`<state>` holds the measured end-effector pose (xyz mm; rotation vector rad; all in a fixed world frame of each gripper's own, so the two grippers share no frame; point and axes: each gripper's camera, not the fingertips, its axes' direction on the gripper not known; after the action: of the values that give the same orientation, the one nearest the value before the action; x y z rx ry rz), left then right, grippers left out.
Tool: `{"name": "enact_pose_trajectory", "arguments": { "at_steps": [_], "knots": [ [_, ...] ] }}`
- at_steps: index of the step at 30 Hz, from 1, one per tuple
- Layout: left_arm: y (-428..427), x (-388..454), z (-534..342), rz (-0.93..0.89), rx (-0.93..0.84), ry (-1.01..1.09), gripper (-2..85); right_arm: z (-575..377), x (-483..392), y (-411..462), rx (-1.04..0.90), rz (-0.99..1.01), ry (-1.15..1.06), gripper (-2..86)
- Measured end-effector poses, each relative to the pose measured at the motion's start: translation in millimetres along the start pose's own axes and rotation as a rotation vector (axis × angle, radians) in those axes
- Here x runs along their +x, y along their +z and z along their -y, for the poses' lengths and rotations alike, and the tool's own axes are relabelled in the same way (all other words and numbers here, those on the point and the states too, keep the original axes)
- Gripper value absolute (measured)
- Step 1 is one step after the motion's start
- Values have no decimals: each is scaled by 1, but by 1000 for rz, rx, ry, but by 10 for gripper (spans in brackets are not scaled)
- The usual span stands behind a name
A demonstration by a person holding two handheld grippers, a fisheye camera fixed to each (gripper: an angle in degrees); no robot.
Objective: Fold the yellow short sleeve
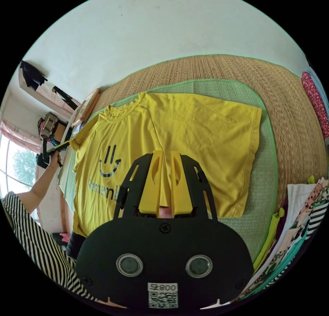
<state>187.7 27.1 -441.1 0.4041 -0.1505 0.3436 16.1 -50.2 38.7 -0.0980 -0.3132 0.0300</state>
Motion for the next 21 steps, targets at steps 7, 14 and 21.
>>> {"name": "enact_pose_trajectory", "arguments": {
  "at_steps": [7,14,21],
  "knots": [
    [20,-24,-4,-59,-22,-159,43,-35,10,-21,29,-92,39,60],
    [43,20,-77,-328,-97,-93,61,-98,34,-61,58,-332,151,65],
    [65,26,-94,-275,-180,-107,18,-113,31,-34,-7,-384,131,74]
  ]
}}
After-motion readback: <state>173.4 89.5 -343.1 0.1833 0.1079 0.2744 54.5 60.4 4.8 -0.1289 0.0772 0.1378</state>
